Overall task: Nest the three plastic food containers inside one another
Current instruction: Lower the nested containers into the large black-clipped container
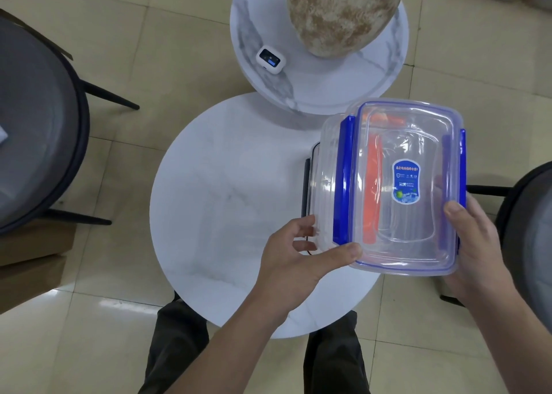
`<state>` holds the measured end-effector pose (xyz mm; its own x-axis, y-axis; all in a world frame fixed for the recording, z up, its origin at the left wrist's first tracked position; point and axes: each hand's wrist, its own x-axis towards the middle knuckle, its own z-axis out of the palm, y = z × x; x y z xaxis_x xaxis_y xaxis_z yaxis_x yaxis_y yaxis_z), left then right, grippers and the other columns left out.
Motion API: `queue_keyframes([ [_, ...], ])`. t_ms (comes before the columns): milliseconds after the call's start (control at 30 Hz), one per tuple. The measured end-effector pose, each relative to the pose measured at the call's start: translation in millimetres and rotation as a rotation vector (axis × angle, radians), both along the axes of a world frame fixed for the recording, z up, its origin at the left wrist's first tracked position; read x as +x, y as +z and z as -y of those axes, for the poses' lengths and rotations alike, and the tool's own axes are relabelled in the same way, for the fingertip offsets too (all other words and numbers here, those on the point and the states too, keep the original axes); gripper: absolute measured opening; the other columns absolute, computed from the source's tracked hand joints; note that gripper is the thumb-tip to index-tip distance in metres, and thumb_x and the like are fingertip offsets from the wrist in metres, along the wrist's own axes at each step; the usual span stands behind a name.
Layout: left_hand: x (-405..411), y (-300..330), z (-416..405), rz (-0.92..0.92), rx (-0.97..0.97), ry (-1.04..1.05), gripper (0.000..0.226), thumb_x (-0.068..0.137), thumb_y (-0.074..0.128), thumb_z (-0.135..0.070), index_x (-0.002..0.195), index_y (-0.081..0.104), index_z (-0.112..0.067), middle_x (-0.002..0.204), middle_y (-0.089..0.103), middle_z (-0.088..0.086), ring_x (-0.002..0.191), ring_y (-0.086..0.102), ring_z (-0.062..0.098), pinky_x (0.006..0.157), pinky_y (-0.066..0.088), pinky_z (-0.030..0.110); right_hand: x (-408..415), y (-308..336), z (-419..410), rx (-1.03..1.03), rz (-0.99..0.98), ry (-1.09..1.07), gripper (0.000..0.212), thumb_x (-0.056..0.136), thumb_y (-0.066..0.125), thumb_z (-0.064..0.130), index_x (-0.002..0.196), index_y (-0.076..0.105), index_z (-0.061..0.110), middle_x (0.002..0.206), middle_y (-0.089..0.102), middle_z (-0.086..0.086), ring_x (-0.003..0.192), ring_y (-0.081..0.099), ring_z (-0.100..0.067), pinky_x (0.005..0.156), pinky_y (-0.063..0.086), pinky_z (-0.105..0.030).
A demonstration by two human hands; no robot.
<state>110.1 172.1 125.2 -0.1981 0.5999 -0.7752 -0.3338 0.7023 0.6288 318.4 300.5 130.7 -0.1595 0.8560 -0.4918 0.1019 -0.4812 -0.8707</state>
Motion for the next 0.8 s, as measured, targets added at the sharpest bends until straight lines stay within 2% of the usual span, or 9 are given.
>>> queue_keyframes([
  [67, 0.1, 4.3, 0.6, -0.012, -0.018, 0.013, 0.067, 0.066, 0.095, -0.046, 0.126, 0.067, -0.035, 0.121, 0.071, -0.016, 0.112, 0.069, 0.009, 0.083, 0.059, 0.021, -2.0, 4.8, 2.3, 0.012, 0.031, -0.011, 0.029, 0.096, 0.060, 0.026, 0.124, 0.065, 0.023, 0.114, 0.073, 0.000, 0.097, 0.074, -0.016, 0.073, 0.062, -0.031],
  [133, 0.8, 8.9, 0.4, -0.029, -0.036, 0.024, 0.062, 0.068, 0.094, -0.046, 0.122, 0.063, -0.040, 0.120, 0.067, -0.021, 0.112, 0.066, 0.007, 0.082, 0.057, 0.020, -4.5, 9.5, 3.9, 0.011, 0.062, -0.013, 0.031, 0.087, 0.064, 0.033, 0.117, 0.069, 0.028, 0.114, 0.073, -0.002, 0.095, 0.074, -0.015, 0.076, 0.062, -0.031],
  [233, 2.1, 19.2, -2.7, -0.077, -0.044, 0.041, 0.051, 0.072, 0.092, -0.042, 0.107, 0.056, -0.046, 0.107, 0.058, -0.029, 0.101, 0.061, -0.003, 0.073, 0.052, 0.015, -5.7, 18.0, 3.5, 0.033, 0.123, -0.018, 0.046, 0.085, 0.067, 0.032, 0.130, 0.065, 0.021, 0.119, 0.072, -0.002, 0.102, 0.072, -0.016, 0.080, 0.062, -0.031],
  [333, 5.2, 29.4, -5.7, -0.164, -0.072, 0.059, 0.066, 0.072, 0.093, -0.041, 0.125, 0.054, -0.037, 0.113, 0.058, -0.023, 0.105, 0.061, 0.003, 0.082, 0.056, 0.022, -5.6, 23.1, 2.2, 0.089, 0.212, -0.009, 0.049, 0.091, 0.068, 0.017, 0.139, 0.058, 0.016, 0.122, 0.072, 0.000, 0.109, 0.070, -0.017, 0.086, 0.060, -0.033],
  [400, 7.6, 36.9, -7.8, -0.227, -0.099, 0.048, 0.078, 0.070, 0.093, -0.042, 0.137, 0.053, -0.032, 0.126, 0.059, -0.014, 0.112, 0.062, 0.011, 0.093, 0.059, 0.032, -8.0, 28.6, -0.3, 0.140, 0.325, 0.009, 0.050, 0.090, 0.072, 0.013, 0.138, 0.058, 0.015, 0.127, 0.069, -0.003, 0.114, 0.067, -0.021, 0.094, 0.056, -0.042],
  [467, 9.6, 44.3, -8.7, -0.298, -0.107, 0.019, 0.083, 0.071, 0.092, -0.044, 0.142, 0.051, -0.029, 0.135, 0.057, -0.009, 0.114, 0.060, 0.013, 0.097, 0.058, 0.036, -12.7, 36.0, -2.3, 0.189, 0.472, 0.047, 0.053, 0.088, 0.074, 0.010, 0.138, 0.057, 0.012, 0.131, 0.065, -0.006, 0.117, 0.064, -0.025, 0.097, 0.052, -0.040],
  [600, 9.2, 69.2, -14.1, -0.463, -0.087, -0.117, 0.086, 0.078, 0.086, -0.043, 0.150, 0.045, -0.022, 0.145, 0.052, -0.003, 0.108, 0.051, 0.008, 0.091, 0.053, 0.028, -24.3, 67.7, 1.0, 0.294, 0.739, 0.196, 0.061, 0.081, 0.077, 0.011, 0.137, 0.055, 0.007, 0.133, 0.059, -0.010, 0.121, 0.056, -0.030, 0.098, 0.044, -0.036],
  [700, 5.4, 97.8, -22.4, -0.560, -0.046, -0.200, 0.077, 0.083, 0.082, -0.040, 0.148, 0.047, -0.018, 0.141, 0.054, -0.002, 0.102, 0.049, 0.007, 0.083, 0.043, 0.023, -30.7, 101.6, 4.0, 0.356, 0.773, 0.311, 0.047, 0.082, 0.073, 0.010, 0.127, 0.061, 0.005, 0.112, 0.052, 0.000, 0.105, 0.052, -0.018, 0.090, 0.039, -0.027],
  [800, -3.8, 125.9, -32.2, -0.646, 0.035, -0.222, 0.055, 0.091, 0.073, -0.036, 0.140, 0.057, -0.018, 0.137, 0.059, -0.003, 0.102, 0.054, 0.009, 0.087, 0.048, 0.025, -35.9, 129.6, -1.5, 0.396, 0.782, 0.322, 0.026, 0.089, 0.066, 0.015, 0.115, 0.066, 0.013, 0.109, 0.055, 0.008, 0.104, 0.055, -0.013, 0.086, 0.037, -0.022],
])
